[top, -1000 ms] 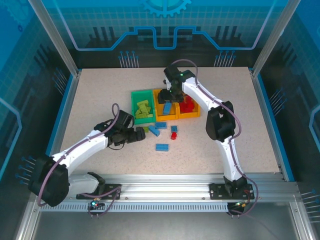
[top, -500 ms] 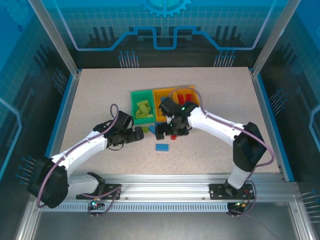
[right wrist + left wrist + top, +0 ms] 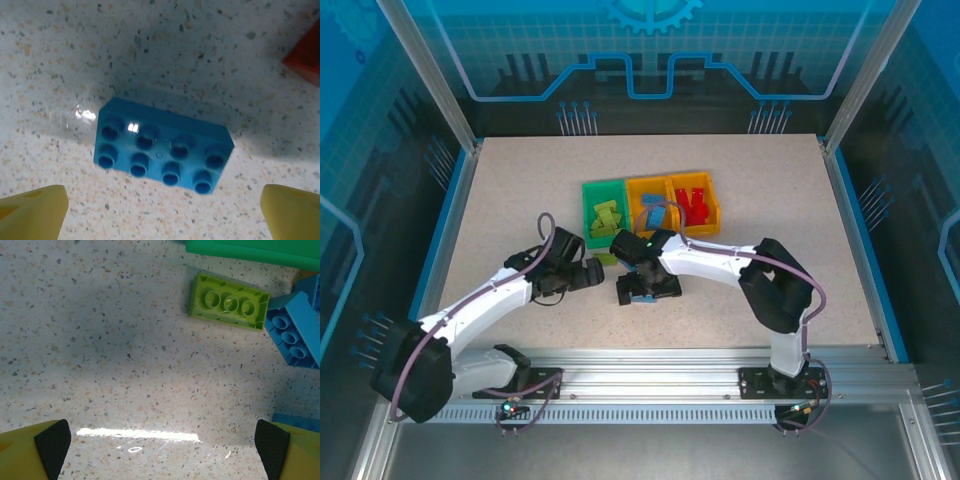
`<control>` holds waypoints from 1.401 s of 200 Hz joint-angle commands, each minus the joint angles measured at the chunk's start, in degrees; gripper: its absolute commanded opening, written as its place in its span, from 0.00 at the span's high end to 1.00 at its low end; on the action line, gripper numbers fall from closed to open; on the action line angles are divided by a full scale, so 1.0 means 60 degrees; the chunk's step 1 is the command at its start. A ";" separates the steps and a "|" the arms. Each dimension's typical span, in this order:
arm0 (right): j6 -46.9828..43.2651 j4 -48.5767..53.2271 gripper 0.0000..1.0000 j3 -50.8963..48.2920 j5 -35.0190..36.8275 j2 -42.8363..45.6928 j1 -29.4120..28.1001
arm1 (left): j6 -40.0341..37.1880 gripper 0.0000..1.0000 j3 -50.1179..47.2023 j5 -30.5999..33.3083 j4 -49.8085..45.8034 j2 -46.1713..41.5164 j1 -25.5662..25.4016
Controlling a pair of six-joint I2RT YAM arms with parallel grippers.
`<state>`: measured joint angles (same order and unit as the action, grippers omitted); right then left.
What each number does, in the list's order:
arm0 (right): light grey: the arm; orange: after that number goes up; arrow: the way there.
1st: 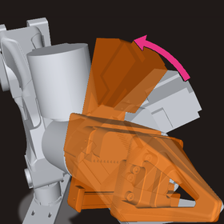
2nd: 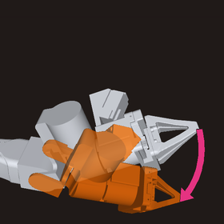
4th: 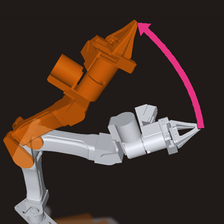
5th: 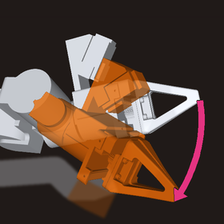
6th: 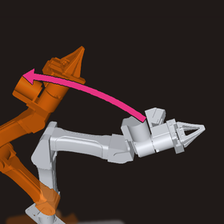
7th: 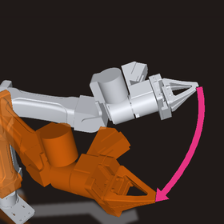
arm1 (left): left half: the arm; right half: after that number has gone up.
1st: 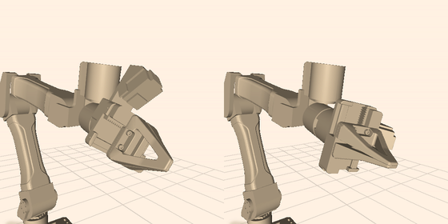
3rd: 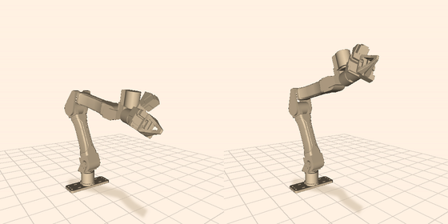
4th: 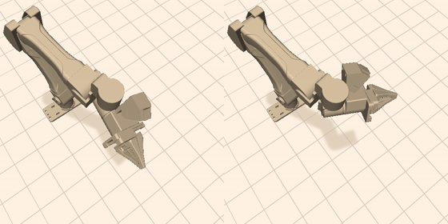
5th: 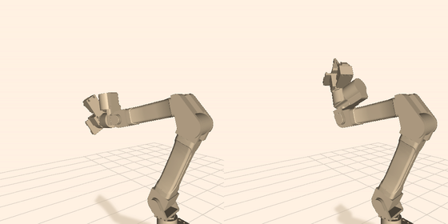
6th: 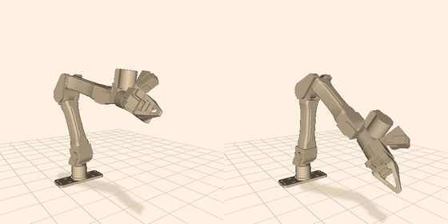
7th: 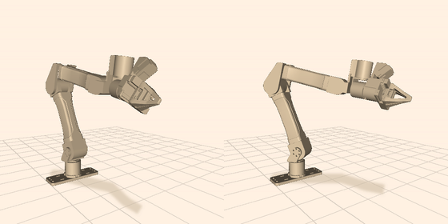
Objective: Sort the legos into containers by color
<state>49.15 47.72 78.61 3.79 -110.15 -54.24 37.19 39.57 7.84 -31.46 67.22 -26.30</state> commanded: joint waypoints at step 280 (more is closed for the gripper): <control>-0.2825 0.1836 0.46 0.7013 -0.0544 -0.2780 0.3722 | 0.0041 0.01 -0.0128 -0.0313 0.0049 0.0066 0.0010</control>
<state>33.32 54.33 114.96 4.73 -121.71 -32.45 37.21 37.67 7.62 -32.27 66.41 -25.15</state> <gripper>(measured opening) 0.598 0.988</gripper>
